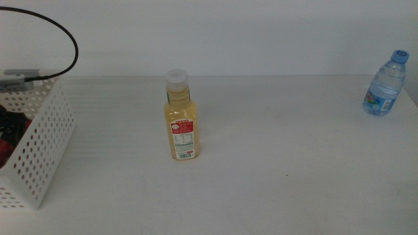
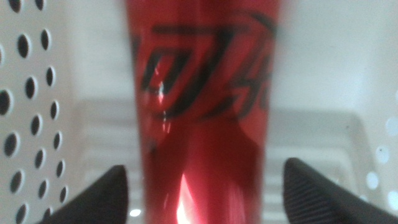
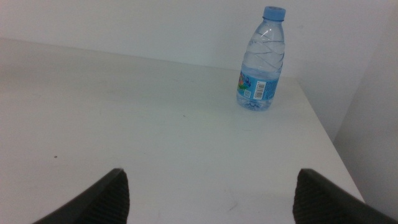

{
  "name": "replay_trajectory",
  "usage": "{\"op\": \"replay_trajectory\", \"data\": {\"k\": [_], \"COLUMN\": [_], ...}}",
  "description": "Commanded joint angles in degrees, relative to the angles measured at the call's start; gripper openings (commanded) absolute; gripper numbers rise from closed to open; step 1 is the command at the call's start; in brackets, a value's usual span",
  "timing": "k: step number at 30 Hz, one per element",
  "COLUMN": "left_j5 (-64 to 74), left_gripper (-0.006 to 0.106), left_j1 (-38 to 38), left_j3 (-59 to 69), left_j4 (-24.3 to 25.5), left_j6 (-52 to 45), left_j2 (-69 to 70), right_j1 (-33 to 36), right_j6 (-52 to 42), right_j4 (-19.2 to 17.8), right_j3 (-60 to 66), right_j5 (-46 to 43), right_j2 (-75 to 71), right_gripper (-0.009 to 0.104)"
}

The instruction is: Use arms to grab the bottles and put them into the dustbin to the left of the table.

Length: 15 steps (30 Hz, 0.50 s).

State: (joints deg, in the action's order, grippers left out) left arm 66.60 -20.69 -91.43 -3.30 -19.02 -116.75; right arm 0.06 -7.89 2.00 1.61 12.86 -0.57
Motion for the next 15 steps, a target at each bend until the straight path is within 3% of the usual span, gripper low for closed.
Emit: {"op": "replay_trajectory", "data": {"k": [1,7,15], "left_j5": [0.18,2.4,5.77], "left_gripper": [0.091,0.09,0.09], "left_j1": [0.09,0.15,5.22], "left_j3": [-1.9,-2.21,-7.26], "left_j4": [-1.03,-1.78,-0.73], "left_j6": [-0.51,-0.03,8.04], "left_j2": [3.62,4.25,11.4], "right_j1": [-0.31,-0.31,-0.31], "right_j6": [-0.51,-0.51,-0.51], "right_j4": [-0.16,-0.16,-0.16], "right_j3": [-0.4,-0.4,-0.4], "right_j5": [-3.96,-3.96,-3.96], "right_j2": [-1.57,-1.57,-1.57], "right_gripper": [0.077,0.077,0.077]}}
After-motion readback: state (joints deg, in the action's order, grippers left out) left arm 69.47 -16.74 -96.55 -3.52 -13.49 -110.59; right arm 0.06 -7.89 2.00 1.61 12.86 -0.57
